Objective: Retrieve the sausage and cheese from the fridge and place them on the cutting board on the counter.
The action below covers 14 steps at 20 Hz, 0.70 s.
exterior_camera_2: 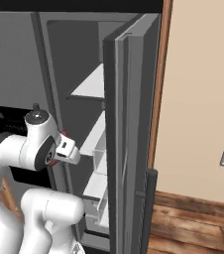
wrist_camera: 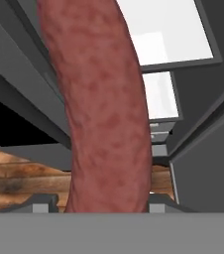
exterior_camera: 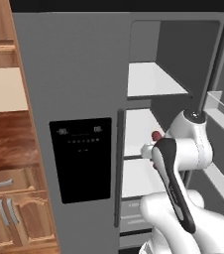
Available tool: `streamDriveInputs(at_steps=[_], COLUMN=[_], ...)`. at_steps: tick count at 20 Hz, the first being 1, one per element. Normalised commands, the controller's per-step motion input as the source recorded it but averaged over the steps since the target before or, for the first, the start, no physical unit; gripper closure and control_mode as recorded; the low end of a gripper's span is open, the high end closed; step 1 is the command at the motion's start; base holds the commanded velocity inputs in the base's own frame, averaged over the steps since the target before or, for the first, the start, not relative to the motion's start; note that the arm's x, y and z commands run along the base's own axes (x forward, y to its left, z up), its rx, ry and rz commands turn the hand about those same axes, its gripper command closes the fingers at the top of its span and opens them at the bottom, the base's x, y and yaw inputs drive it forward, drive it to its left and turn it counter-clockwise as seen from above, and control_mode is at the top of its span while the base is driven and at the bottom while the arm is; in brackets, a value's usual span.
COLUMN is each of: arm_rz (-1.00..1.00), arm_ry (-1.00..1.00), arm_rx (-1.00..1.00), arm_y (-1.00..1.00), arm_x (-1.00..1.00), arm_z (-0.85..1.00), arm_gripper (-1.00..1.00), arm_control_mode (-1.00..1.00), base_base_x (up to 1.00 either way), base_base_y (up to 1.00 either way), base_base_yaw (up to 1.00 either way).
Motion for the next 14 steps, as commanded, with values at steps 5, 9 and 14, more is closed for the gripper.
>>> streamDriveInputs(at_steps=[5, 9, 14], arm_rz=[0.0, 0.0, 0.0], arm_ry=[0.0, 0.0, 0.0], arm_rx=[0.0, 0.0, 0.0], arm_y=[0.0, 0.0, 0.0], arm_x=[0.0, 0.0, 0.0], arm_z=[0.0, 0.0, 0.0], arm_gripper=[1.0, 1.0, 1.0], arm_control_mode=[1.0, 1.0, 1.0], base_base_x=[-0.29, -0.01, -0.06], base_base_y=[1.0, 1.0, 1.0], base_base_yaw=[-0.02, -0.05, -0.05])
